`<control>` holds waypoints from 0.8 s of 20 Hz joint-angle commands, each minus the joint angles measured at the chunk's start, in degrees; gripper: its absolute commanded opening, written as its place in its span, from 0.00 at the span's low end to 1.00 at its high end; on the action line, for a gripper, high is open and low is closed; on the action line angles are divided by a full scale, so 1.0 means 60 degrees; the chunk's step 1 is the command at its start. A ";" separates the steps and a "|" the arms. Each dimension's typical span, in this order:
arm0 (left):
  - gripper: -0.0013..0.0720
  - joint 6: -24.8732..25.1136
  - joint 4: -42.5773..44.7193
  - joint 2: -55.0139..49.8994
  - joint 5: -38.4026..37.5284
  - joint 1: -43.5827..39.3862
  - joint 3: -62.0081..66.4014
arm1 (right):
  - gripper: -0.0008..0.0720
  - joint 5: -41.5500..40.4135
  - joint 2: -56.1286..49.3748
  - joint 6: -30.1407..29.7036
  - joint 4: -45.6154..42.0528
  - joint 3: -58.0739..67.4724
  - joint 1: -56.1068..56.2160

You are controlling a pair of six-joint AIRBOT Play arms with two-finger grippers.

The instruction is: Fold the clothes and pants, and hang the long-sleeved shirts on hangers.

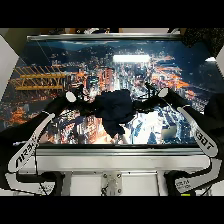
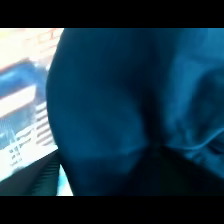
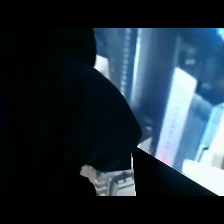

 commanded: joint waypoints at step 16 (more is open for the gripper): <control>0.04 0.1111 0.0033 0.7140 -0.1923 0.1031 0.3832 | 0.03 0.2419 0.7195 0.0546 -0.2524 0.3829 -0.1155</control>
